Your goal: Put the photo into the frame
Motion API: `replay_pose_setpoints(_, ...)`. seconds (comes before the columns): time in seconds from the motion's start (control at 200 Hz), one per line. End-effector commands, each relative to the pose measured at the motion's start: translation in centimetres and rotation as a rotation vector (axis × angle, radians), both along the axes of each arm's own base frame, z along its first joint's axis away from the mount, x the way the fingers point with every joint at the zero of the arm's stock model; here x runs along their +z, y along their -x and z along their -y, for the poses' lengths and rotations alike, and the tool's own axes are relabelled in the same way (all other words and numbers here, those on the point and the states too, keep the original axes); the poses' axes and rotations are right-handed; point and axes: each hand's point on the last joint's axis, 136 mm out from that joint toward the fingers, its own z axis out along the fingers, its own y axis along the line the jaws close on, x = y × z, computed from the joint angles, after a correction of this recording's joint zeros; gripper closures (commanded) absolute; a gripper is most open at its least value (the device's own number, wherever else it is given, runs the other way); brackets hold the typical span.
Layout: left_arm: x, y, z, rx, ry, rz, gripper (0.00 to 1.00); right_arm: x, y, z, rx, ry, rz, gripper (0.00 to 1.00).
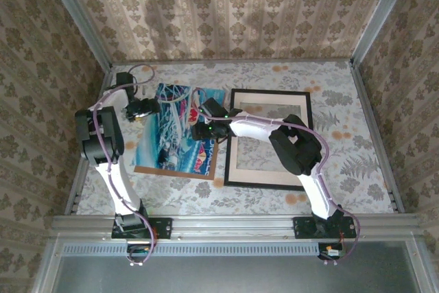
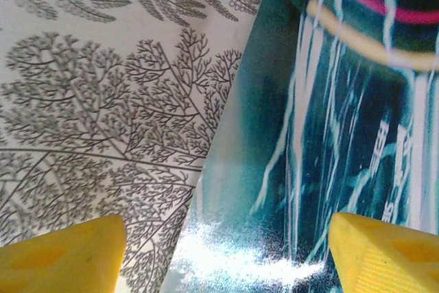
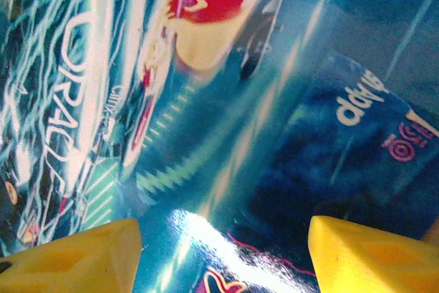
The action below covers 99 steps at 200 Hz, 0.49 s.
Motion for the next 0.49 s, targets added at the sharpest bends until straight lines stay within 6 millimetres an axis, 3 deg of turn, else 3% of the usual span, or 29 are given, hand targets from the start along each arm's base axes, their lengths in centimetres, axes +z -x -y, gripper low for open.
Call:
replay_pose_setpoints(0.0,-0.7,0.2,0.7,-0.041,0.044,-0.039,0.21,-2.3,0.6,-0.2,-0.006,-0.002,-0.063,0.35)
replay_pose_setpoints(0.165,-1.0,0.4,1.6,-0.060,0.088,-0.043,0.22,-2.7,0.7,-0.2,-0.012,-0.005,-0.071,0.35)
replay_pose_setpoints(0.49,0.5,0.2,2.0,-0.055,0.131,0.003,0.27,-3.2,0.9,-0.1,-0.012,0.003,-0.082,0.35)
